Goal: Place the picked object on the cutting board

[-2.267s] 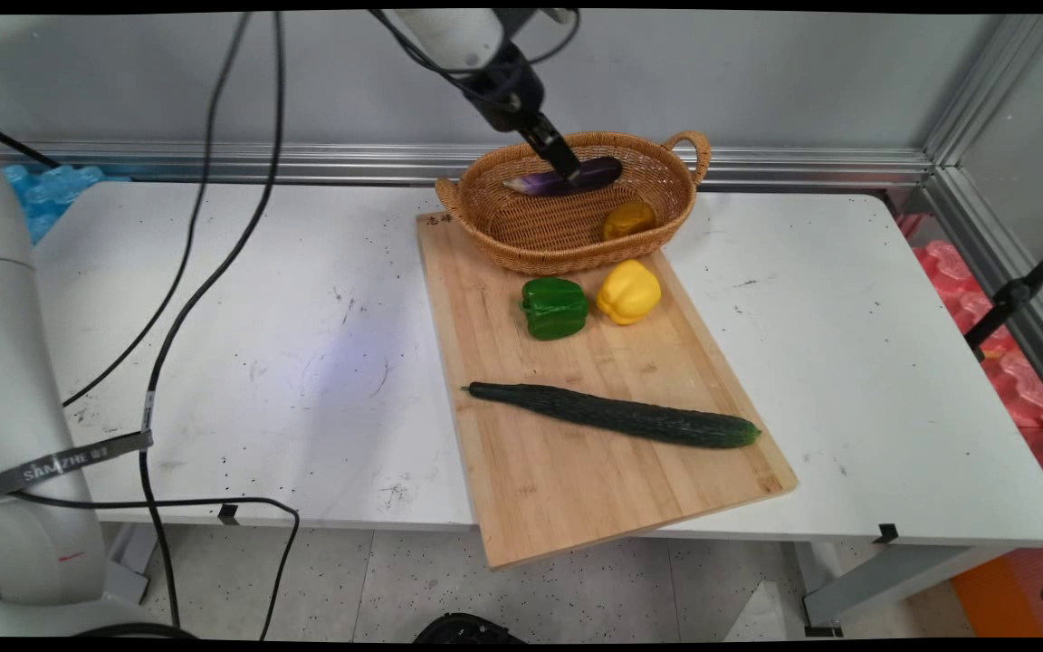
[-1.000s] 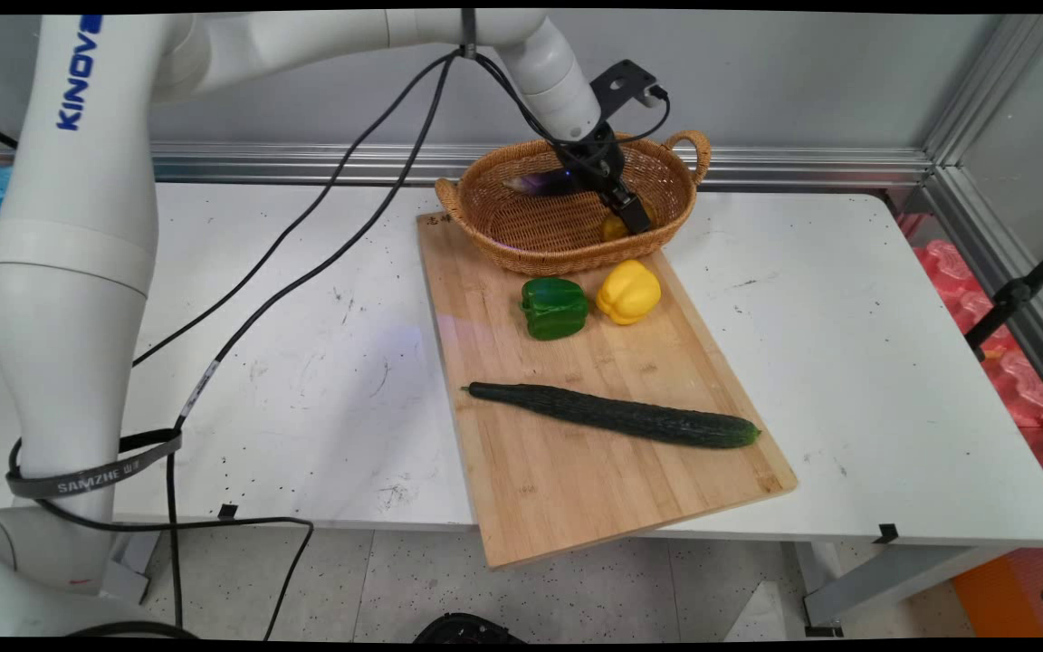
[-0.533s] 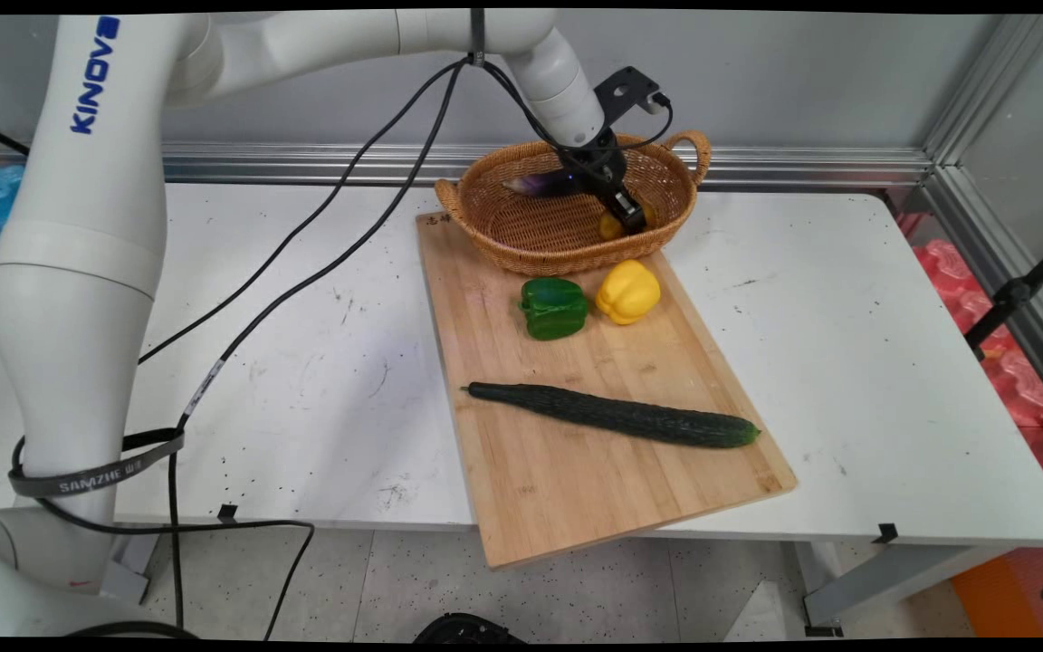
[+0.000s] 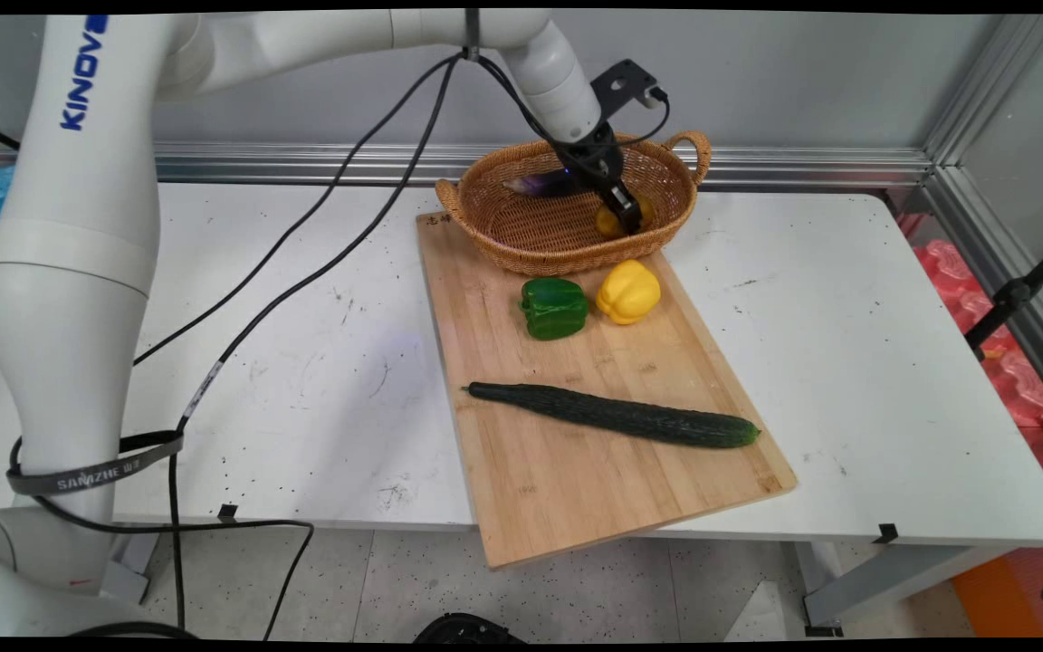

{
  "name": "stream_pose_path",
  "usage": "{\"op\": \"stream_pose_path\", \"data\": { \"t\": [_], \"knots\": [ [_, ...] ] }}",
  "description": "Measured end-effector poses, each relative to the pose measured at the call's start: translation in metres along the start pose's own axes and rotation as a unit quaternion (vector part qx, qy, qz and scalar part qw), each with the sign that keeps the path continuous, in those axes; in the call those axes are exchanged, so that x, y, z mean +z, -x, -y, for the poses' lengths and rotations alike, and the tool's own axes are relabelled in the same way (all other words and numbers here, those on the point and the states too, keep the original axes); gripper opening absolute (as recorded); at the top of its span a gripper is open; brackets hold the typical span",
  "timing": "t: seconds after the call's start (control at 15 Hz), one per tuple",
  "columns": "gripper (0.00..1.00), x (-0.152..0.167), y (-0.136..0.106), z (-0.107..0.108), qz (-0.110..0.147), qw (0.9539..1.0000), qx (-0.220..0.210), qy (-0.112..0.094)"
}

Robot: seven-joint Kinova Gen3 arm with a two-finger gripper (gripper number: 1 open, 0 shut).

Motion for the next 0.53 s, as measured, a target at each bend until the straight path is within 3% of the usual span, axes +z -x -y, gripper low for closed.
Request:
{"op": "stream_pose_path", "data": {
  "t": [0.2,0.53],
  "knots": [
    [0.0,-0.016,0.0,-0.001,-0.005,1.0,0.004,-0.006],
    [0.0,-0.073,0.003,-0.013,-0.017,0.9996,0.001,-0.02]
  ]
}}
